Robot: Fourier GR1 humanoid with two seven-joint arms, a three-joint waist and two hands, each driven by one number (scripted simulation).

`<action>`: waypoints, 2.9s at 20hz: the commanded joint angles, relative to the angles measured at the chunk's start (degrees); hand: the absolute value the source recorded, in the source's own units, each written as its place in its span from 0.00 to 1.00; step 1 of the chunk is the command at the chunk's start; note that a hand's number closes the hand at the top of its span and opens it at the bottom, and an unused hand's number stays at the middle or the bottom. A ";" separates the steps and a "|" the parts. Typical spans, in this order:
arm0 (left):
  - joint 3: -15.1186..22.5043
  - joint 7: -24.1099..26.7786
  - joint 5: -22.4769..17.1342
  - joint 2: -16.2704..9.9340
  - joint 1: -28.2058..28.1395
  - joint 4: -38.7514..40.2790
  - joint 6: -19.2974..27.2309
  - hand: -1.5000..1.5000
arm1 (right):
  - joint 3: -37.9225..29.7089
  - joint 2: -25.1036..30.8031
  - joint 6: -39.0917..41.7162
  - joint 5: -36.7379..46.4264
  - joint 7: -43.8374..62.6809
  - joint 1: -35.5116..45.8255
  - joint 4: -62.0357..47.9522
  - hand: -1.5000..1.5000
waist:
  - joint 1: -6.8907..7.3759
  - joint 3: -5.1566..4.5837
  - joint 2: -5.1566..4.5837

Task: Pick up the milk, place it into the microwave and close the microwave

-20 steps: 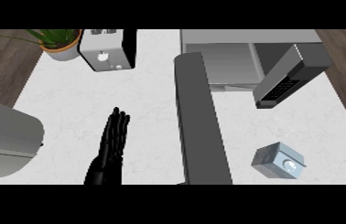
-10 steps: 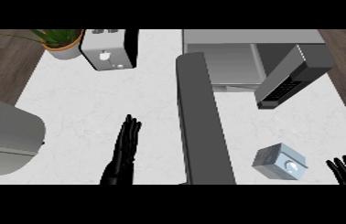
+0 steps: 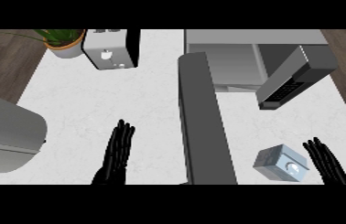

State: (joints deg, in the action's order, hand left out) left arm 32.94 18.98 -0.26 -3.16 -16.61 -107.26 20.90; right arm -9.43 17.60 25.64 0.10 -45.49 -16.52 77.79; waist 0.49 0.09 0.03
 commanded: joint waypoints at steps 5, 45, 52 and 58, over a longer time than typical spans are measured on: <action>-4.63 -0.17 -5.97 -5.78 -3.82 -5.35 -4.35 0.00 | 2.09 -0.42 -3.01 5.42 -13.13 11.19 -16.81 0.00 | 0.17 -0.01 -0.06; -15.48 9.10 -16.00 -13.19 -14.30 -6.17 -16.05 0.00 | -3.19 -12.62 -28.96 6.45 -20.07 38.48 -51.94 1.00 | 0.18 -0.05 -0.09; -17.60 8.77 -15.87 -10.80 -7.97 1.52 -16.62 0.00 | 0.60 -17.51 -39.30 5.79 -9.03 38.62 -38.54 1.00 | -0.45 -0.11 0.02; -17.24 15.53 -15.39 -11.19 -14.71 3.62 -20.77 0.00 | 2.09 -17.53 -44.46 6.21 -0.85 40.83 -33.84 1.00 | -0.09 -0.13 0.07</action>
State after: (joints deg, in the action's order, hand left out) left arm 15.20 28.92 -16.54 -15.08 -28.73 -108.57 2.83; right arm -7.42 0.65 -15.61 6.12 -50.55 22.17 41.36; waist 0.21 0.00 0.02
